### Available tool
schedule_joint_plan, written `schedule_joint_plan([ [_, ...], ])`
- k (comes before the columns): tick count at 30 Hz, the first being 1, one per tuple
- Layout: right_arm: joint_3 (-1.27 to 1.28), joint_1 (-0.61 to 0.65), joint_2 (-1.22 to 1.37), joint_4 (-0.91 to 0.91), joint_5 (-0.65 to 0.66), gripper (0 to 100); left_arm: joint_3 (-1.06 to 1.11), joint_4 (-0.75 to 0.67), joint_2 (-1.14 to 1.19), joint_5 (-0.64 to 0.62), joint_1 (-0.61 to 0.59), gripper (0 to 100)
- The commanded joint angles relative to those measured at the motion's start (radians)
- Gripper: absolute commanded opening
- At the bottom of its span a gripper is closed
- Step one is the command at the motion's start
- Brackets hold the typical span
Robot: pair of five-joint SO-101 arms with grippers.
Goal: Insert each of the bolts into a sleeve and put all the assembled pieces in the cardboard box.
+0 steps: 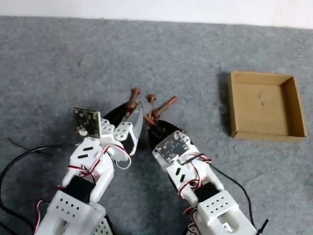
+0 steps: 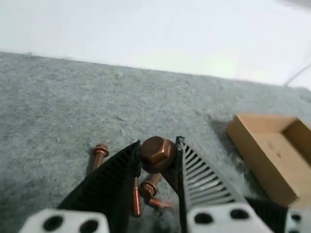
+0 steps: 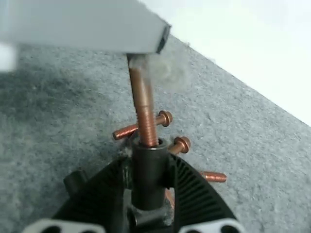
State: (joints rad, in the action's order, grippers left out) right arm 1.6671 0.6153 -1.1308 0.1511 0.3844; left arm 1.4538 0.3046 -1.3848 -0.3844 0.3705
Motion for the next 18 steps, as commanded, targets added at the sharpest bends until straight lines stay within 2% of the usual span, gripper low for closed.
schedule_joint_plan([
  [1, 0.061, 0.015, -0.021, 0.005, 0.009, 0.5, -0.050, 0.109, 0.001, 0.069, 0.087, 0],
  [9, 0.061, 0.015, -0.022, 0.005, 0.009, 0.5, -0.028, 0.123, 0.010, 0.104, 0.113, 3],
  [11, 0.061, 0.015, -0.022, 0.005, 0.009, 0.5, -0.002, 0.123, 0.010, 0.100, 0.113, 11],
  [16, 0.061, 0.015, -0.022, 0.005, 0.009, 0.5, 0.041, 0.157, 0.010, -0.037, 0.104, 45],
  [18, 0.061, 0.013, -0.022, 0.005, 0.009, 0.5, 0.042, 0.158, 0.001, -0.086, 0.073, 51],
])
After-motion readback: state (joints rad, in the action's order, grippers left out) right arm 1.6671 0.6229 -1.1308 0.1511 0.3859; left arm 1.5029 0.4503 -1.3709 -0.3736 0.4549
